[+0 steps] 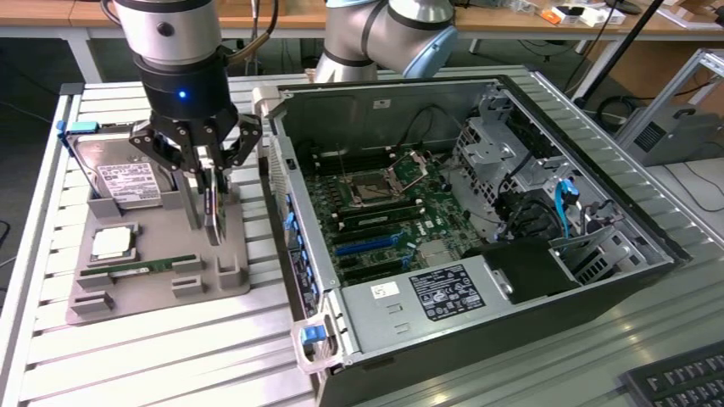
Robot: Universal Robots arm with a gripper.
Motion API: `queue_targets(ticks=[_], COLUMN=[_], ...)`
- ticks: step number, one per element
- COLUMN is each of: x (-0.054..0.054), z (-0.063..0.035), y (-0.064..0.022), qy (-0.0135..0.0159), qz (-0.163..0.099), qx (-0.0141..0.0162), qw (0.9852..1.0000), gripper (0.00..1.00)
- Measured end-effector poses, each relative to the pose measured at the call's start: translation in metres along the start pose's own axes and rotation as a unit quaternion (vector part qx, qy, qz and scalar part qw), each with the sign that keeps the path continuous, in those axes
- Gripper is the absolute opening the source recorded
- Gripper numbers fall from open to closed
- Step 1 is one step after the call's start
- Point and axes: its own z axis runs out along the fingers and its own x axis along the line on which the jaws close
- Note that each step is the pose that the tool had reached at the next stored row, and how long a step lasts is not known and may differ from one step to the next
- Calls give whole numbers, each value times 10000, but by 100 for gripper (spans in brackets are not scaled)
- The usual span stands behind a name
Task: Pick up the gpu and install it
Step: 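Pick up the gpu and move the gpu toward the slot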
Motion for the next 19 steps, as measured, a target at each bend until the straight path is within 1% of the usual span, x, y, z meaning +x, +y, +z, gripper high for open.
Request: queue_targets(ticks=[19], x=[-1], z=[-32], y=[-1], qy=[0], qz=[0], qx=[0], qw=[10000], gripper=[27])
